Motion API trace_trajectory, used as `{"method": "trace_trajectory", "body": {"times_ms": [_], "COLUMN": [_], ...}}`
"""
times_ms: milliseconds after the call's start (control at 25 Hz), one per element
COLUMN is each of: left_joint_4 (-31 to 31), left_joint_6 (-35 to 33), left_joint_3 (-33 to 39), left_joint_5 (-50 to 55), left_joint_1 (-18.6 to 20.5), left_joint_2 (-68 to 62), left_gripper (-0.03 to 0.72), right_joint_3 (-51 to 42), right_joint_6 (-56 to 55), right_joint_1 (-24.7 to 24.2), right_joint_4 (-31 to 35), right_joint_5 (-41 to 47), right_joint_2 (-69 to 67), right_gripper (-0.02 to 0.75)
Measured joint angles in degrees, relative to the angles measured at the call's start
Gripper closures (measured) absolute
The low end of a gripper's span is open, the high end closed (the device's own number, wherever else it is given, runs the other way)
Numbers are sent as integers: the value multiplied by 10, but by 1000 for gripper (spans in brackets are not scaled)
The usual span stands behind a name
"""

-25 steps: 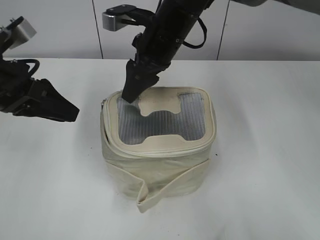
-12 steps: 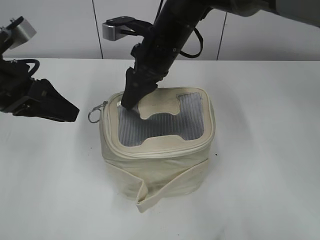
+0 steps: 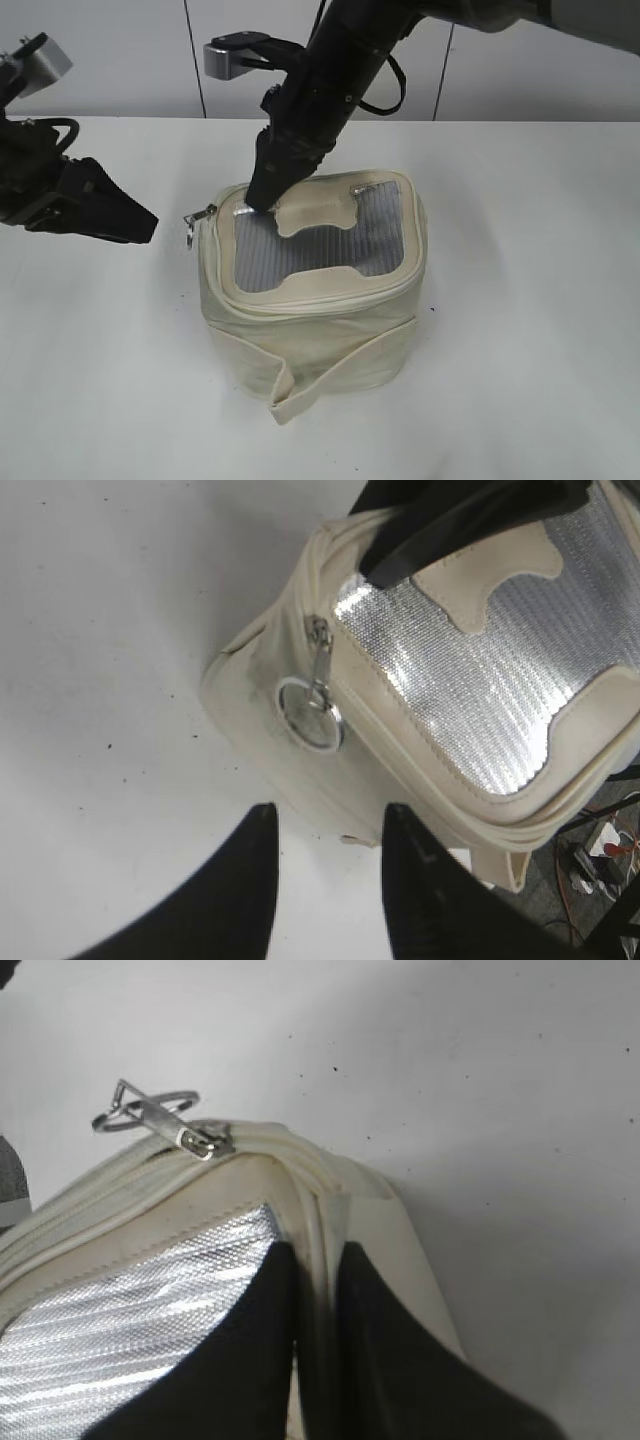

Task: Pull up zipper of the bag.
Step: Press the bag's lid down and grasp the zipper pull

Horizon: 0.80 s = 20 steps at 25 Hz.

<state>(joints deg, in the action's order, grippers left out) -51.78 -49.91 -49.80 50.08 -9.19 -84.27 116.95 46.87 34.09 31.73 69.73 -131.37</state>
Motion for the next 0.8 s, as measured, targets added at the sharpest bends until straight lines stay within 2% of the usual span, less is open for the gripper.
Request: {"method": "trace_trajectory", "body": {"times_ms": [200,400,600,680,800], "left_joint_4": [12,13,13,13,13], "left_joint_6": [-1,-28,-42,-42,-43], "left_joint_3": [0,0,0,-1,-2], "left_joint_5": [-17,-17,-28,-32,-49], "left_joint_1": [0,0,-1,-12,-48], "left_joint_2": [0,0,-2,-11,-30], "left_gripper": [393,286,263,262,262], "right_joint_3": [10,17,18,18,18], "right_joint_6": [0,-3,-18,-19,-22], "right_joint_1": [1,1,1,1,1], "right_joint_4": [-5,-11,-13,-13,-13], "right_joint_5": [0,0,0,0,0], "right_joint_2": [-2,-4,-4,-4,-4], "right_gripper": [650,662,663,663,664]}}
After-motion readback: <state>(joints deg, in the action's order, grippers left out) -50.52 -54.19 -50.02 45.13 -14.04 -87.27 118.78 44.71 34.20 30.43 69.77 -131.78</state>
